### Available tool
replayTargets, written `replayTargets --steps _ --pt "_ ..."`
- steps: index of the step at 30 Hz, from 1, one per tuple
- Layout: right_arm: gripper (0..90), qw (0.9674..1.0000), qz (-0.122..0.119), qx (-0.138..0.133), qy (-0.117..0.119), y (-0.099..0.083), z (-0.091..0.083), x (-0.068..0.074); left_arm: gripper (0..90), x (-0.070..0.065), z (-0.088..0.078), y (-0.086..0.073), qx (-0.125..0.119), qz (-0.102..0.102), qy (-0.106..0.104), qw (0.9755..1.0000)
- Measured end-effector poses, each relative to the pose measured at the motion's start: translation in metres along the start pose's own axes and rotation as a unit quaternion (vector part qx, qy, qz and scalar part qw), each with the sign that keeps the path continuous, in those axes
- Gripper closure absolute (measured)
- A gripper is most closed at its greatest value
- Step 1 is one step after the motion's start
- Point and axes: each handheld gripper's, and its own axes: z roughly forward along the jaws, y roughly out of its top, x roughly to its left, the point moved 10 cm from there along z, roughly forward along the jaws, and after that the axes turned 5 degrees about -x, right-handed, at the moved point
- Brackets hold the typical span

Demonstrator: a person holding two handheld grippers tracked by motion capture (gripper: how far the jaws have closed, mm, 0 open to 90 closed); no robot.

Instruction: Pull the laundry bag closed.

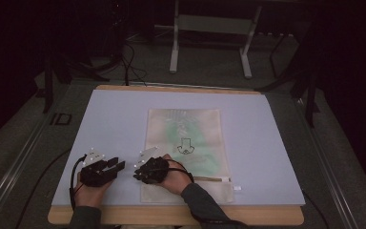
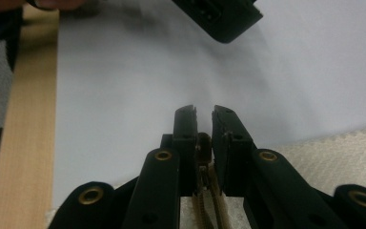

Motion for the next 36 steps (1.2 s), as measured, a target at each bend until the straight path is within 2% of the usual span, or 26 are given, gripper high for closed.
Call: replayTargets --steps 8,17,25,28,30,33,36 --pt "81.7 1.0 -0.002 0.0 -0.004 -0.004 -0.009 -0.001 61.7 0.0 -0.001 0.0 0.0 0.0 0.0 1.0" --pt "80.3 0.9999 0.009 -0.004 -0.003 -0.011 -0.02 -0.005 61.6 -0.001 0.0 0.0 -0.001 0.0 0.0 1.0" --pt "75.0 0.9999 0.002 0.01 0.006 -0.004 -0.003 0.0 61.6 0.001 -0.002 0.001 -0.004 -0.002 0.002 1.0" --pt "72.2 0.9996 0.001 0.026 -0.006 -0.006 0.005 -0.002 61.6 0.002 -0.002 0.001 -0.005 -0.002 0.002 1.0" --pt "71.7 0.9995 0.003 0.033 -0.006 -0.008 0.008 -0.002 61.6 0.002 -0.002 0.001 -0.005 -0.002 0.001 1.0" --pt "75.1 0.9994 0.003 0.034 -0.008 -0.007 0.009 -0.002 61.6 0.001 -0.001 0.001 -0.004 -0.002 0.001 1.0" --pt "80.9 0.9992 -0.008 0.039 -0.005 -0.007 0.009 0.001 61.6 0.0 -0.001 0.0 -0.002 0.0 0.0 1.0"
